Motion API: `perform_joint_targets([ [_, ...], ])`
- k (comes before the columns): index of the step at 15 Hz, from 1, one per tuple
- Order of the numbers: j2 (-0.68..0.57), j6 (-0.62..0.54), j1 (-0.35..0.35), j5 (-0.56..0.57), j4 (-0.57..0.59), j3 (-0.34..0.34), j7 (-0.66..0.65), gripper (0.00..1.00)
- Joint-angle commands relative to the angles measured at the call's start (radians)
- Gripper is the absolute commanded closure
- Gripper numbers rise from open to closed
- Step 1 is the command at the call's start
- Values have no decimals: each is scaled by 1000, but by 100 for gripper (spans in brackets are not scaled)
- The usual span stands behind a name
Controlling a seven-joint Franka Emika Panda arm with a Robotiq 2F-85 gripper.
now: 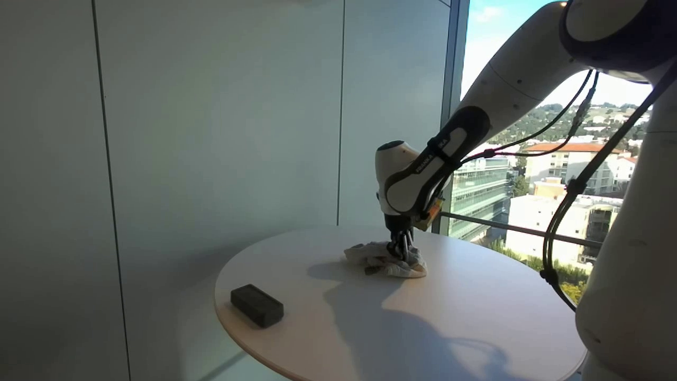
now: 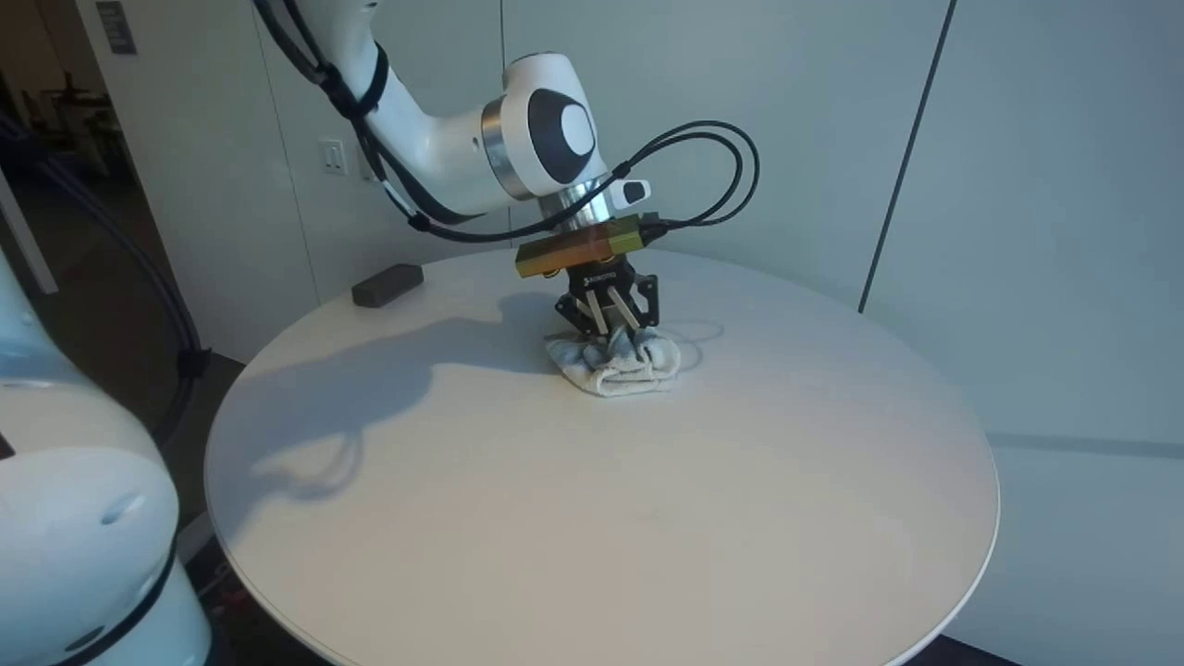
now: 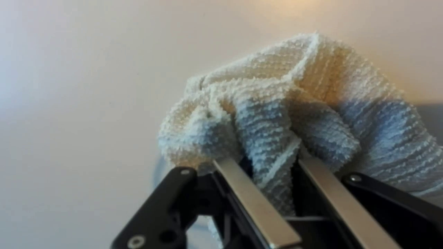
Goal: Use the towel to wipe the table.
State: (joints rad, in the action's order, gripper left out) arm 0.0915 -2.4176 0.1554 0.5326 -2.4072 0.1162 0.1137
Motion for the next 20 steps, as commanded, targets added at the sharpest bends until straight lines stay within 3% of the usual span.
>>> perform_joint_targets([
  [1,44,-46,-73,-36,-50,-57,58,90],
  [4,80,-57,-156,-121,-58,-122,102,90],
  [7,38,-62,-224,-296,-28,-140,222,90],
  [9,11,-18,-209,-317,-17,-128,209,90],
  [16,20,20,-34,-65,-49,-35,-68,90],
  [18,19,41,-19,-63,-46,-24,-89,91],
  [20,40,15,-41,-139,-60,-24,-4,90],
])
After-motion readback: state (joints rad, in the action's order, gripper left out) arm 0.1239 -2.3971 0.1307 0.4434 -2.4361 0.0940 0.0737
